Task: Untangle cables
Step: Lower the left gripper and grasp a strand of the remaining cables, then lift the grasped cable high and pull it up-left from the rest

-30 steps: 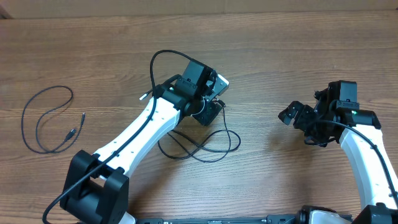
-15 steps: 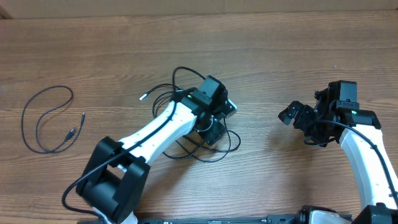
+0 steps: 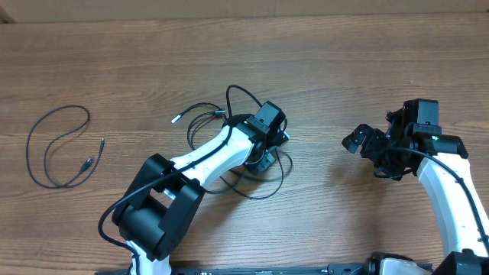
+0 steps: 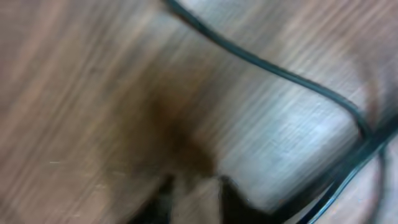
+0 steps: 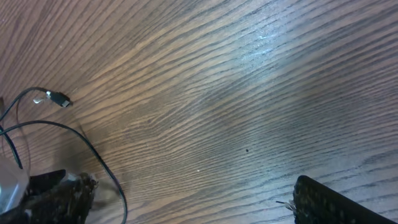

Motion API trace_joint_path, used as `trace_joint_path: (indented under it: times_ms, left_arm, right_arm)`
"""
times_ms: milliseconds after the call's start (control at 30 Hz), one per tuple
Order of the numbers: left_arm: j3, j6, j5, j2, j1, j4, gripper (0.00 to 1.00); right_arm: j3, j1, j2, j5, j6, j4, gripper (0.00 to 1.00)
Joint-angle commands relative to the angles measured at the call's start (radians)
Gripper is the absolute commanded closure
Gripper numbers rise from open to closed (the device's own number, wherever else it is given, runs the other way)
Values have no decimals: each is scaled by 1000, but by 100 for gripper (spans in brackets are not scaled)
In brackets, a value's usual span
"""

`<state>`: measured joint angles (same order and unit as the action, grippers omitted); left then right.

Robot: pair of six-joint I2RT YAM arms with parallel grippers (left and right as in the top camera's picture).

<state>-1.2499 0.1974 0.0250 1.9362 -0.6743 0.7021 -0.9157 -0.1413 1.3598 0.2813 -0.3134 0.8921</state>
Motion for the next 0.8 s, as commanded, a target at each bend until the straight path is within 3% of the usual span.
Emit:
trace_joint_path:
  times_ms: [0,300,767]
  left_arm:
    - [-23,-67,122,11,0,18,96]
    - [-270,-120,148,-37,4,183,96]
    - [-1012,-153,147,-154,103,507,96]
  right_arm:
    - [0,8,5,1,1,4,0]
    - [0,8,5,1,5,5,0]
    - [0,8,5,1,5,3,0]
